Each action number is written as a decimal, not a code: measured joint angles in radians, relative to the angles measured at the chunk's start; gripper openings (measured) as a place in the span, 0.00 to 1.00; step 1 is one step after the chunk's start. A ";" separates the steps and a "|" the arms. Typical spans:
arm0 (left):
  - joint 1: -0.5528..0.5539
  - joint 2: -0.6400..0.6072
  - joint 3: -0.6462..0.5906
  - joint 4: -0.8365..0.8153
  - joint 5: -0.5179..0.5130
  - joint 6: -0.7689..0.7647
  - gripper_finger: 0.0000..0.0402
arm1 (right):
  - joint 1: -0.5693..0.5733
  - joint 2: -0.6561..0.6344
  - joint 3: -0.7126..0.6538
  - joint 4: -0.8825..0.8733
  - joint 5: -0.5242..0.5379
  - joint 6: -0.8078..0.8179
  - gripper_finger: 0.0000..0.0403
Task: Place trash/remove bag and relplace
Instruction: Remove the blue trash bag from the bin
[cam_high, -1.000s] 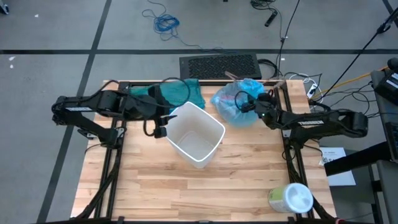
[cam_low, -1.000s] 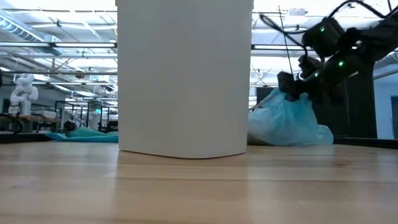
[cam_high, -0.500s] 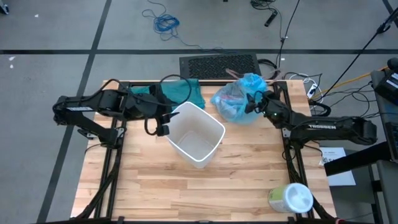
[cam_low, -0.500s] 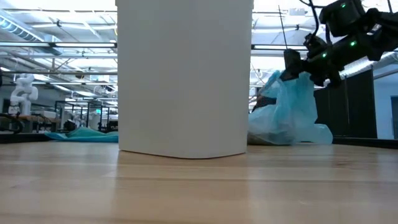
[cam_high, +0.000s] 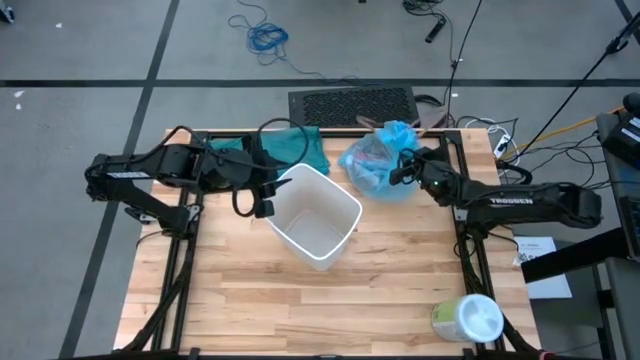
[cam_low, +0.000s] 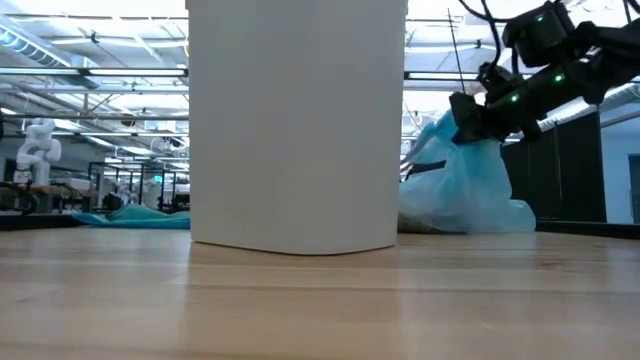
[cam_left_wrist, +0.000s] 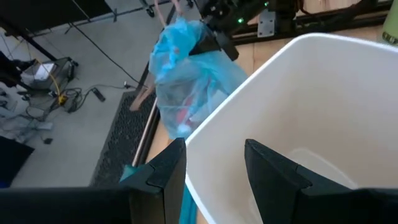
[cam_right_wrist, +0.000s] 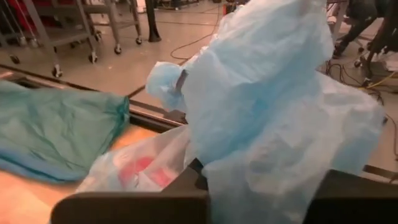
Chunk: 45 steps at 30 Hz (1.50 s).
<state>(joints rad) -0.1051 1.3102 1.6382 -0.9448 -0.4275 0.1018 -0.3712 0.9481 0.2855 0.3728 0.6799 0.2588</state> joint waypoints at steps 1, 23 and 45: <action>0.000 0.000 0.000 0.001 -0.001 0.013 0.40 | -0.004 0.018 0.000 0.017 -0.003 -0.003 0.03; 0.000 0.000 0.000 0.003 -0.036 0.036 0.40 | -0.054 0.617 0.414 -0.457 -0.037 -0.049 0.00; 0.000 0.000 0.000 0.001 -0.056 0.035 0.40 | 0.022 0.563 0.804 -1.202 -0.064 0.015 0.71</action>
<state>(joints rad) -0.1047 1.3102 1.6379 -0.9436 -0.4836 0.1368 -0.3487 1.5112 1.0891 -0.8290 0.6162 0.2743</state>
